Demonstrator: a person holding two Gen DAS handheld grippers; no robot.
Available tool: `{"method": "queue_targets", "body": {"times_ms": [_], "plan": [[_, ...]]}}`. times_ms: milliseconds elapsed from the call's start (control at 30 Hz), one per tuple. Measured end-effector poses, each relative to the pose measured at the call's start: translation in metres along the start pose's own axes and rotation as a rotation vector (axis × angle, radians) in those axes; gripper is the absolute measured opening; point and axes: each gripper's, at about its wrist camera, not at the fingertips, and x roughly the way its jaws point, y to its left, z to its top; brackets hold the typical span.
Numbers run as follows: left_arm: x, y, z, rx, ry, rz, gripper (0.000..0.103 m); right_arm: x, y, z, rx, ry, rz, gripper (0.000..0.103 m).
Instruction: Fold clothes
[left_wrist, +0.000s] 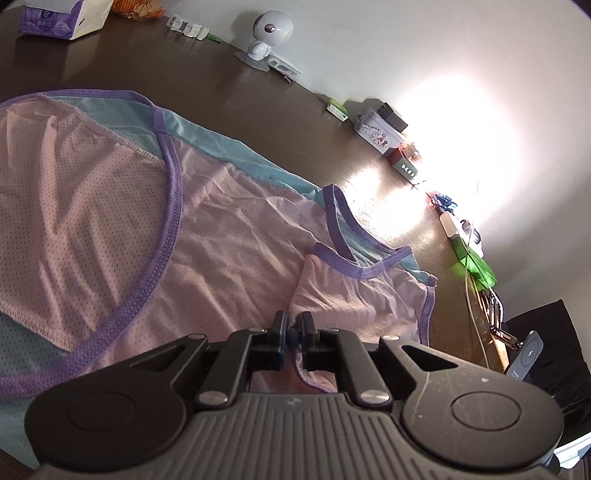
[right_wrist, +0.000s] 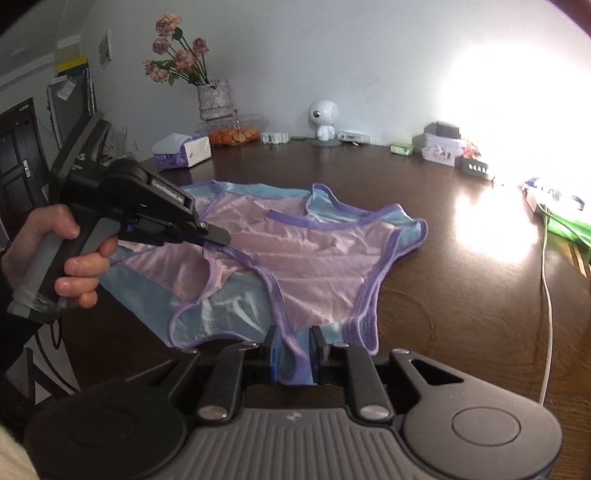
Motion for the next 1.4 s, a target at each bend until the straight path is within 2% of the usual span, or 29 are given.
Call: {"method": "queue_targets", "body": {"times_ms": [67, 167, 233, 300, 367, 400, 433, 500, 533, 567, 633, 733, 800, 833, 867, 900, 967, 1067, 1233, 1300, 1367, 1400], "plan": [[0.0, 0.001, 0.0, 0.002, 0.003, -0.001, 0.007, 0.003, -0.001, -0.006, -0.007, 0.036, -0.004, 0.015], [-0.002, 0.004, 0.0, -0.009, 0.003, 0.003, 0.008, -0.013, -0.011, -0.003, 0.046, -0.057, 0.021, 0.014], [-0.003, 0.005, 0.0, -0.009, 0.003, -0.001, 0.01, -0.019, -0.023, 0.001, 0.109, -0.109, -0.006, 0.015], [-0.004, 0.005, 0.0, 0.003, 0.0, 0.003, 0.01, -0.009, -0.029, 0.001, 0.101, -0.076, -0.046, 0.017], [-0.006, 0.004, 0.0, 0.019, -0.005, 0.006, 0.01, 0.006, -0.027, -0.002, 0.054, -0.006, -0.095, 0.014], [-0.008, 0.004, 0.002, 0.024, -0.008, 0.005, 0.01, 0.006, -0.025, -0.002, 0.038, -0.011, -0.108, 0.014], [-0.01, 0.002, 0.005, 0.03, -0.011, 0.0, 0.011, 0.006, -0.023, -0.002, 0.025, -0.016, -0.12, 0.017], [-0.009, -0.002, 0.014, 0.048, -0.016, -0.015, 0.024, 0.0, -0.027, 0.005, 0.051, -0.049, -0.077, 0.017], [-0.004, -0.006, 0.021, 0.063, -0.012, -0.027, 0.036, -0.001, -0.031, 0.012, 0.055, -0.072, -0.063, 0.02], [0.001, -0.009, 0.028, 0.076, -0.007, -0.035, 0.038, 0.002, -0.035, 0.022, 0.055, -0.086, -0.074, 0.023], [0.017, -0.015, 0.039, 0.093, 0.006, -0.026, 0.038, 0.013, -0.043, 0.039, 0.061, -0.087, -0.119, 0.023], [0.039, -0.019, 0.05, 0.106, 0.034, -0.011, 0.038, 0.037, -0.063, 0.059, 0.144, -0.055, -0.138, 0.024], [0.049, -0.016, 0.052, 0.087, 0.047, -0.002, 0.037, 0.05, -0.072, 0.067, 0.176, -0.039, -0.145, 0.024], [0.053, -0.014, 0.052, 0.08, 0.055, -0.007, 0.032, 0.055, -0.073, 0.07, 0.179, -0.035, -0.146, 0.024], [0.056, -0.012, 0.053, 0.074, 0.063, -0.012, 0.015, 0.06, -0.074, 0.071, 0.187, -0.03, -0.132, 0.023], [0.057, -0.011, 0.053, 0.069, 0.071, -0.019, 0.008, 0.064, -0.074, 0.073, 0.191, -0.027, -0.119, 0.023], [0.056, -0.007, 0.053, 0.054, 0.056, -0.036, 0.004, 0.072, -0.075, 0.076, 0.197, -0.021, -0.117, 0.023], [0.049, -0.003, 0.054, 0.018, 0.007, -0.037, 0.003, 0.083, -0.075, 0.08, 0.198, -0.011, -0.122, 0.023], [0.051, 0.005, 0.052, -0.016, 0.026, -0.01, 0.004, 0.094, -0.073, 0.077, 0.192, 0.017, -0.115, 0.023], [0.048, 0.007, 0.051, -0.03, 0.011, 0.004, 0.009, 0.095, -0.071, 0.075, 0.183, 0.02, -0.128, 0.023], [0.044, 0.008, 0.05, -0.036, 0.009, -0.014, 0.03, 0.093, -0.071, 0.077, 0.182, 0.016, -0.131, 0.023], [0.041, 0.007, 0.05, -0.034, 0.008, -0.027, 0.036, 0.09, -0.072, 0.081, 0.188, 0.0, -0.13, 0.023]]}}
